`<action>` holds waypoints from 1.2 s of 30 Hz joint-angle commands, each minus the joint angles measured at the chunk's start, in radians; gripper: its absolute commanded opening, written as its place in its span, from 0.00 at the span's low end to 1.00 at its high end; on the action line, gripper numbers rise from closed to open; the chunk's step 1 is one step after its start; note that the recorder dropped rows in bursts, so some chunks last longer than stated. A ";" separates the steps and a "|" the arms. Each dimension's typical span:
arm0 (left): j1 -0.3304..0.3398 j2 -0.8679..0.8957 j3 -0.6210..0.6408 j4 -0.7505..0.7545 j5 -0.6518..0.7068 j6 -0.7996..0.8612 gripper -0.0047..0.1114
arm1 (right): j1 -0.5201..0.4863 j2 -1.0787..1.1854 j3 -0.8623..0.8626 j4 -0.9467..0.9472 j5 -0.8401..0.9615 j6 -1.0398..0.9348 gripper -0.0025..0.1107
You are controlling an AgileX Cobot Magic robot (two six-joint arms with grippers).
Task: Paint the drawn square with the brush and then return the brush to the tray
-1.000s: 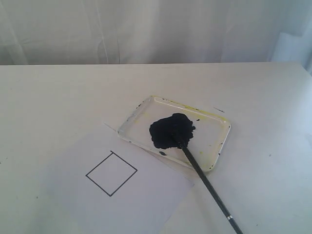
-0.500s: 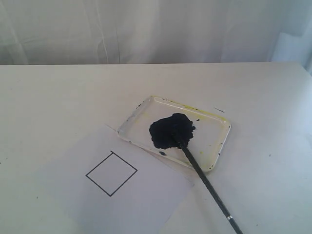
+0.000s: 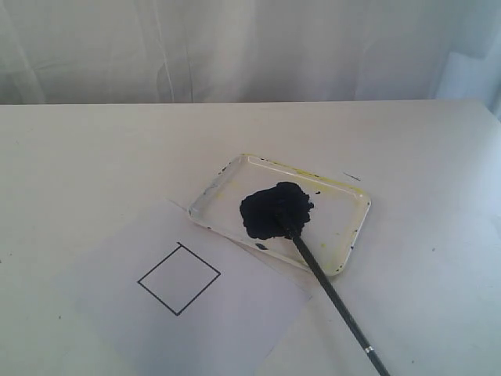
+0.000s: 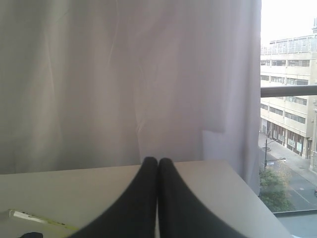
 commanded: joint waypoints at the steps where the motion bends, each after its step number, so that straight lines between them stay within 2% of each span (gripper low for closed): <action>1: 0.001 0.077 -0.045 -0.023 0.054 0.114 0.08 | -0.003 -0.004 0.006 -0.004 0.001 0.004 0.02; 7: 0.001 0.155 -0.045 -0.027 0.068 0.190 0.39 | -0.003 -0.004 0.006 -0.004 -0.002 0.004 0.02; 10: 0.001 0.187 -0.045 -0.034 0.082 0.215 0.46 | -0.003 -0.004 0.006 -0.004 -0.021 0.013 0.02; 15: 0.001 0.215 -0.025 -0.094 0.129 0.347 0.47 | -0.003 -0.004 -0.002 -0.004 -0.008 0.013 0.02; 20: 0.000 0.219 0.048 -0.117 0.041 0.485 0.47 | -0.003 -0.004 -0.085 0.007 0.083 0.034 0.02; 24: -0.057 0.219 0.112 -0.123 -0.039 0.691 0.47 | -0.003 -0.004 -0.183 0.007 0.199 0.034 0.02; 25: -0.090 0.224 0.135 -0.123 -0.062 0.740 0.47 | -0.003 0.034 -0.230 0.007 0.248 0.034 0.02; 27: -0.121 0.242 0.155 -0.118 -0.093 0.734 0.47 | -0.003 0.117 -0.309 0.007 0.322 0.034 0.02; 30: -0.140 0.290 0.156 -0.121 -0.091 0.738 0.47 | -0.003 0.242 -0.414 0.007 0.418 0.030 0.02; 31: -0.150 0.316 0.156 -0.119 -0.092 0.794 0.47 | -0.003 0.308 -0.467 0.007 0.458 0.021 0.02; 33: -0.171 0.355 0.160 -0.125 -0.135 0.914 0.47 | -0.003 0.388 -0.528 0.011 0.489 -0.019 0.02; 36: -0.198 0.419 0.160 -0.144 -0.247 0.914 0.48 | -0.003 0.480 -0.601 0.011 0.521 -0.019 0.02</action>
